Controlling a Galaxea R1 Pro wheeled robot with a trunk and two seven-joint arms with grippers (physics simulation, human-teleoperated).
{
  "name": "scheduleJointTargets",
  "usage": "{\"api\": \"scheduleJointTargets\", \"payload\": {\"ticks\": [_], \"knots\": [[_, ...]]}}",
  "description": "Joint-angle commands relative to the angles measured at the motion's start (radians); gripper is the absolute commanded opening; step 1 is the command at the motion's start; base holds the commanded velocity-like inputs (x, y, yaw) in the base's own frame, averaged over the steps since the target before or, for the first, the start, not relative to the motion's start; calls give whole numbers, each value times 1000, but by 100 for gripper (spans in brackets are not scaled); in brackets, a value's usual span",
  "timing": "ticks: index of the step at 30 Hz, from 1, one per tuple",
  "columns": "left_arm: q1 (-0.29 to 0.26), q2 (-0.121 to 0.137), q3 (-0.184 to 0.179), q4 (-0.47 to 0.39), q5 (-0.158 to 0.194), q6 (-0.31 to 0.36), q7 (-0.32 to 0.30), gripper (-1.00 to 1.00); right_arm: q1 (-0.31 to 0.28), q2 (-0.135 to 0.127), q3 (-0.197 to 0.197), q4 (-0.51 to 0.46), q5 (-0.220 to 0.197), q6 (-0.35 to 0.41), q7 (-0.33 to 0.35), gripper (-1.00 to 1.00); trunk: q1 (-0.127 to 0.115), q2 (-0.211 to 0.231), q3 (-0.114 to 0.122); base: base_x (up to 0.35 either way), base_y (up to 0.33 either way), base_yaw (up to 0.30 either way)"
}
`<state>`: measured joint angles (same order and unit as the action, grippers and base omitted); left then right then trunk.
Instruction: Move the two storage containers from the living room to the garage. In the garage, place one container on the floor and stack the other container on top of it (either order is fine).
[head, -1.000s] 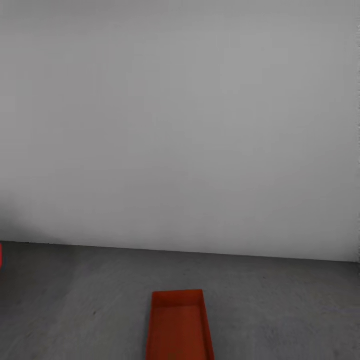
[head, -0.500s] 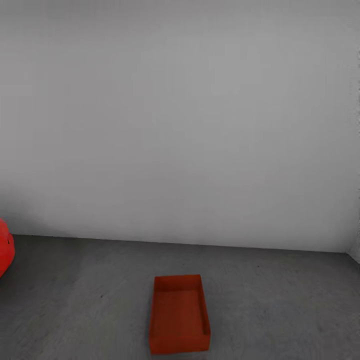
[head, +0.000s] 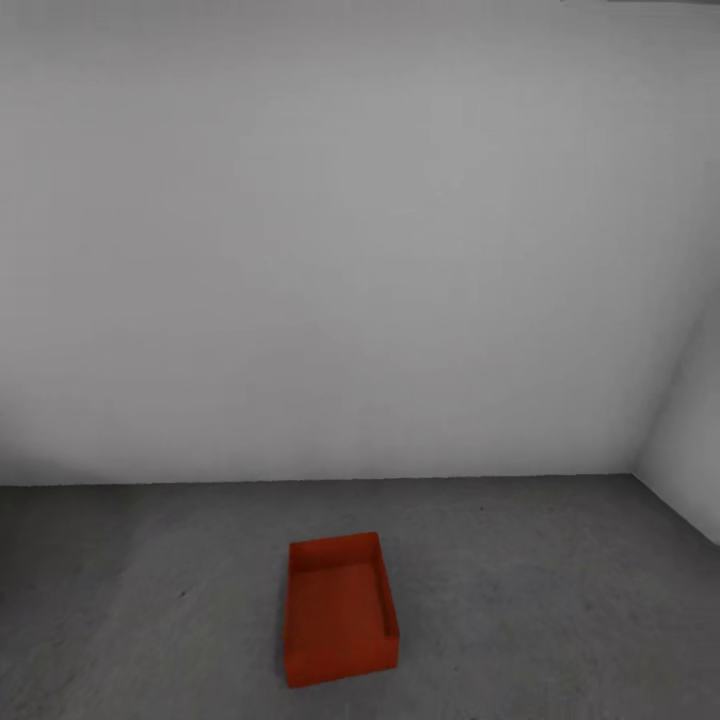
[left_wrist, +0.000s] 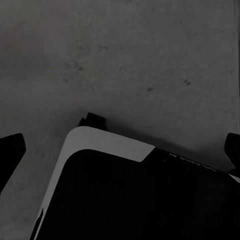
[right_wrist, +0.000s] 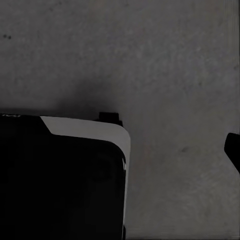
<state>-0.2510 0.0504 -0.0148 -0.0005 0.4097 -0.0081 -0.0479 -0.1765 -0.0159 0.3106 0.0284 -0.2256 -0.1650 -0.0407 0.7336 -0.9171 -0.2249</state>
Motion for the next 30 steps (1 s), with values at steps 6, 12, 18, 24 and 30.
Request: {"api": "scheduleJointTargets", "payload": {"ticks": [6,12,18,24,30], "knots": [[0,1,-2,1,8,-1,-4,100,-1,-1,6,3,-10,-5,-1,100,0,-1,-1,-6,4,-278],[0,2,-2,1,8,-1,-4,100,-1,-2,4,4,-11,-5,-1,100,0,-1,-1,0,0,-279],[-1,2,-2,0,7,-2,-4,100,-1,-2,4,4,-12,-4,4,100,0,-1,-1,0,0,-279],[0,7,-7,-8,-5,-4,-5,100,-1,0,3,4,-12,-3,4,100,0,-1,-1,0,0,-279],[-1,8,-4,-14,-6,-4,-5,100,-1,0,2,4,-12,-2,4,100,0,-1,4,0,0,-232]]}}
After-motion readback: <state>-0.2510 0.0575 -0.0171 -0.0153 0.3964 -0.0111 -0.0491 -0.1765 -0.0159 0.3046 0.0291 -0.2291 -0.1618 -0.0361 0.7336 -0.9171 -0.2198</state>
